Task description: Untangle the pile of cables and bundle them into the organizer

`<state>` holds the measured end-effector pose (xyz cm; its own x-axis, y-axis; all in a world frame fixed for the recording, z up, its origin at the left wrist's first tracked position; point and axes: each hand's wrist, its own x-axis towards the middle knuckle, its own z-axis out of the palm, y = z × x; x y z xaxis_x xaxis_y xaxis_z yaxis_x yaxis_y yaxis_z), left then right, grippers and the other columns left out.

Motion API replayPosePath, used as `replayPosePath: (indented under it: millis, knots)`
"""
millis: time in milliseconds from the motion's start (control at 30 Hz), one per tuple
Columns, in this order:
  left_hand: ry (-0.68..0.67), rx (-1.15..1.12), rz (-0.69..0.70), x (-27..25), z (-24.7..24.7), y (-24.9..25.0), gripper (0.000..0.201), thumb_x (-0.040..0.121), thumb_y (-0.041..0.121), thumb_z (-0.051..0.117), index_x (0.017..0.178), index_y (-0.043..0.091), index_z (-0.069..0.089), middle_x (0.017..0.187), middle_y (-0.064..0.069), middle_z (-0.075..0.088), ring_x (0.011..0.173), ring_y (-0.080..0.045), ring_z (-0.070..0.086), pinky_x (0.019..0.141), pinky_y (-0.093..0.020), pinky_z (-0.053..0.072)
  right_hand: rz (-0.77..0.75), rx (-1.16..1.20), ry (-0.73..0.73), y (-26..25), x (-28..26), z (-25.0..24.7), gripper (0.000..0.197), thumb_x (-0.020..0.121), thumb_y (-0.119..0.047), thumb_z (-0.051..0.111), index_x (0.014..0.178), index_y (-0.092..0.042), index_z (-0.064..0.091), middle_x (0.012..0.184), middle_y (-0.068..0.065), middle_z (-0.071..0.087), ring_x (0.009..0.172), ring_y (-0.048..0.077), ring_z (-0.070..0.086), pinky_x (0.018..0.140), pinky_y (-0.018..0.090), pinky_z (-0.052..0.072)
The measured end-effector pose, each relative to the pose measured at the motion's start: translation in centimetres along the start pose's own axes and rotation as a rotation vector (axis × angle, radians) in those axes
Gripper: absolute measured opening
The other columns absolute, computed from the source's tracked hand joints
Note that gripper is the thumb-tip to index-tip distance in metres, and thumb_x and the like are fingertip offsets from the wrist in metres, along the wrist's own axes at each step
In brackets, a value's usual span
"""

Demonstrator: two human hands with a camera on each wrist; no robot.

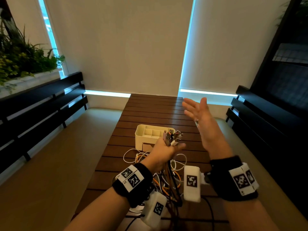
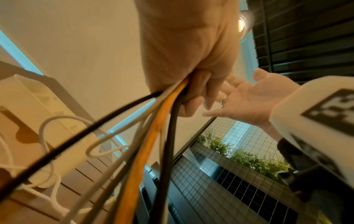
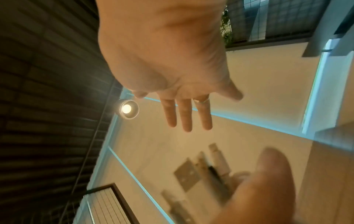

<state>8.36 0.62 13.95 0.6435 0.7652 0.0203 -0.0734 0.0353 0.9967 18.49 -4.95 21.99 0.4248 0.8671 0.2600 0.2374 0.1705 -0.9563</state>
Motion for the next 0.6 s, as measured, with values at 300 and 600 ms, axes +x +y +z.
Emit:
replayPosePath:
  millis: [300, 600]
  knots:
    - [-0.038, 0.119, 0.002, -0.4, 0.0, 0.5, 0.019, 0.086, -0.008, 0.054, 0.104, -0.001, 0.055, 0.065, 0.001, 0.051, 0.050, -0.001, 0.050, 0.046, -0.015, 0.041, -0.102, -0.625, -0.220, 2.2, -0.8, 3.8, 0.043, 0.099, -0.039, 0.033, 0.111, -0.018, 0.068, 0.090, -0.001, 0.068, 0.089, 0.012, 0.060, 0.096, 0.033, 0.039]
    - [0.038, 0.046, -0.016, -0.4, -0.3, 1.0, 0.034, 0.100, -0.001, 0.029, 0.076, 0.020, 0.039, 0.076, 0.000, 0.045, 0.065, -0.009, 0.048, 0.050, -0.014, 0.046, -0.191, -0.969, -0.233, 1.9, -0.2, 5.5, 0.029, 0.094, -0.036, 0.041, 0.111, -0.026, 0.063, 0.113, -0.004, 0.065, 0.103, 0.016, 0.058, 0.096, 0.036, 0.041]
